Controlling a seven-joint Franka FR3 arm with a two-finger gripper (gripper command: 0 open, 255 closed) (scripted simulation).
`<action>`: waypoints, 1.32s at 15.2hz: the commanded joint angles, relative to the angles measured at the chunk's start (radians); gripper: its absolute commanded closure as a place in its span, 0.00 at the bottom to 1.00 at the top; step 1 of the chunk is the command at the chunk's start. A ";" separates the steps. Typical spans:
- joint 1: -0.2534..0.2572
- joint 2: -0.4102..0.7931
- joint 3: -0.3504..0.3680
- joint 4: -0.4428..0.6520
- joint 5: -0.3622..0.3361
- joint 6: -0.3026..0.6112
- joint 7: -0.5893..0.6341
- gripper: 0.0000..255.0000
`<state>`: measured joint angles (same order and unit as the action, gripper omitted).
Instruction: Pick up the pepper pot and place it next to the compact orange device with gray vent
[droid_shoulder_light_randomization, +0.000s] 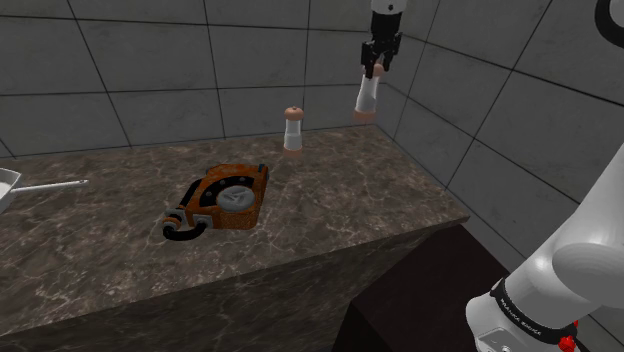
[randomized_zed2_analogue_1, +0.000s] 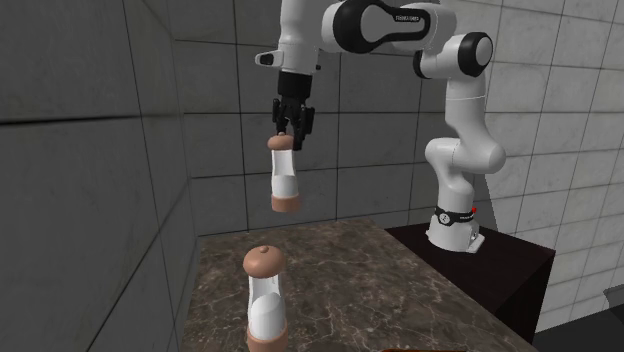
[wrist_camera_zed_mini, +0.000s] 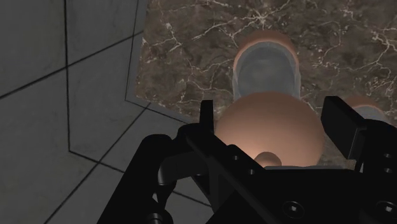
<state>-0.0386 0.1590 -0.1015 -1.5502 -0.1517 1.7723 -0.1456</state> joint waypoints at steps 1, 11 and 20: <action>0.000 0.005 0.000 0.036 0.001 -0.030 -0.005 1.00; -0.001 0.040 -0.001 0.219 0.007 -0.177 -0.027 1.00; 0.041 0.002 0.023 0.248 -0.004 -0.253 0.025 1.00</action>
<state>-0.0079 0.1746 -0.0848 -1.2890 -0.1529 1.5219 -0.1369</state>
